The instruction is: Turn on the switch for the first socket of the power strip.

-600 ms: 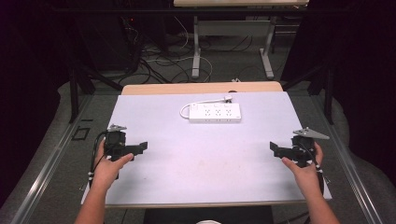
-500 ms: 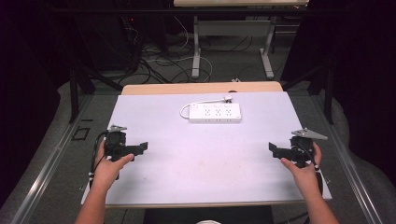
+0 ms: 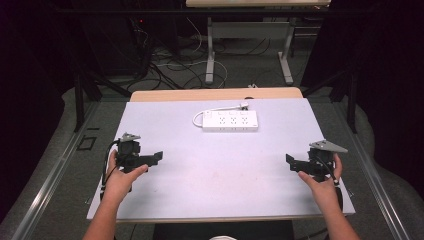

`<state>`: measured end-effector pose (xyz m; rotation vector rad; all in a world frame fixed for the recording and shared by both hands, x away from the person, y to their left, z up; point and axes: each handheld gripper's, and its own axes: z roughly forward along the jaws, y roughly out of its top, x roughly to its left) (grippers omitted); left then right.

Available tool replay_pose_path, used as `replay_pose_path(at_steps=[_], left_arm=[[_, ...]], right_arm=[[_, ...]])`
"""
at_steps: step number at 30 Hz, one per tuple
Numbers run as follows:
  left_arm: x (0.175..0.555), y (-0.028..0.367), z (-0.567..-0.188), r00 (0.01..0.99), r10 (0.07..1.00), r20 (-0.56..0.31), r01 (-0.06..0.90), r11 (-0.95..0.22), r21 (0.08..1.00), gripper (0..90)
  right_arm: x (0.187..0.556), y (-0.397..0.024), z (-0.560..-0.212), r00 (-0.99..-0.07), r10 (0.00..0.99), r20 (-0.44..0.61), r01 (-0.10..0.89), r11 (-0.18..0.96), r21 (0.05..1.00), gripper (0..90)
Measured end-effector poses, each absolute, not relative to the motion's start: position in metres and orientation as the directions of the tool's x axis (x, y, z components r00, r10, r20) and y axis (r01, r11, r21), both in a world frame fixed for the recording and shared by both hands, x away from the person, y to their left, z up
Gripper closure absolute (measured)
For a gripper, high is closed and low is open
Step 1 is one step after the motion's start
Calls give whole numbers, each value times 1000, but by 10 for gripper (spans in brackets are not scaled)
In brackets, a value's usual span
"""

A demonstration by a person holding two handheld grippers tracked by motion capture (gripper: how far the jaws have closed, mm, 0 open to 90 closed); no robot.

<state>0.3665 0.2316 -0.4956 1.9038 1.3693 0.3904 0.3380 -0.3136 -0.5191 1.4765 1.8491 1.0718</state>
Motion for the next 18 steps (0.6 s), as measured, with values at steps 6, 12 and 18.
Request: replay_pose_path(at_steps=[6, 12, 18], left_arm=[[369, 221, -494, 399, 899, -183, 672, -151, 725, 93], [375, 205, -493, 435, 883, -177, 673, -189, 716, 119], [383, 192, -488, 447, 878, -172, 662, -195, 724, 159]], right_arm=[[334, -309, -522, -271, 961, 59, 544, 102, 833, 53], [330, -306, -522, -272, 961, 51, 536, 108, 837, 55], [329, -304, -522, -270, 961, 59, 539, 100, 836, 61]])
